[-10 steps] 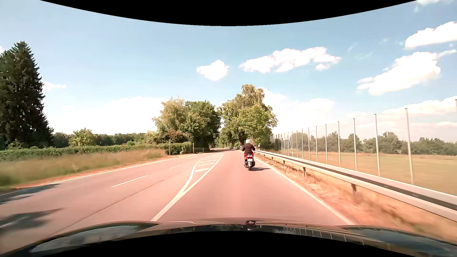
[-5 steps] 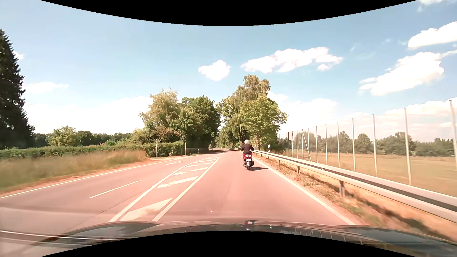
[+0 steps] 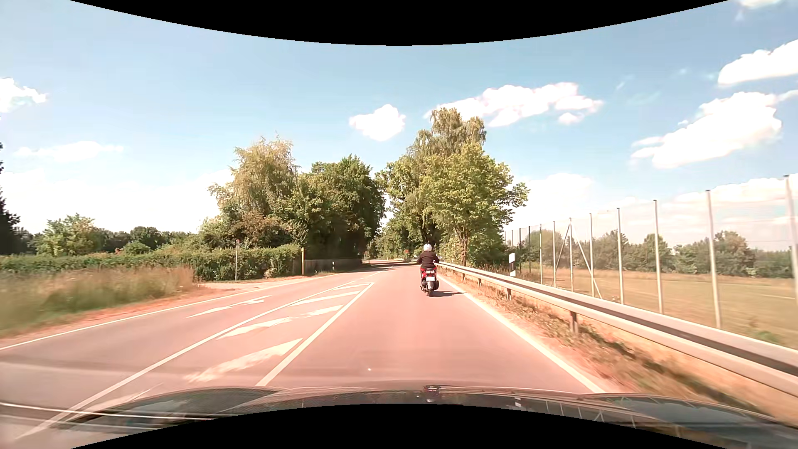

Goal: Follow the waypoints while adhering to traffic rules and regulations

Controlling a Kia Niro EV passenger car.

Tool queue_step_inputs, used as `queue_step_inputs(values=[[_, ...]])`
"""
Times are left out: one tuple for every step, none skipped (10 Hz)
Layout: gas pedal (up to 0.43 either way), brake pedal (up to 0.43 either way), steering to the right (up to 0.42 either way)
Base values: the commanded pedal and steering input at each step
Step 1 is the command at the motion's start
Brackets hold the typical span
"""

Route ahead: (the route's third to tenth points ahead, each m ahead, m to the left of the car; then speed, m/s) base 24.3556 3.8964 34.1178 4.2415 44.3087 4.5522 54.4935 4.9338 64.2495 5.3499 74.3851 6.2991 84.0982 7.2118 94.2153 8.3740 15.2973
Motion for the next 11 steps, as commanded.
queue_step_inputs(values=[[0.248, 0.006, -0.005], [0.26, 0.006, -0.006], [0.26, 0.006, -0.005], [0.268, 0.006, -0.006], [0.268, 0.006, -0.006], [0.268, 0.006, -0.006], [0.268, 0.006, -0.006], [0.268, 0.006, -0.006], [0.268, 0.006, -0.006], [0.268, 0.006, -0.006], [0.26, 0.006, -0.006]])
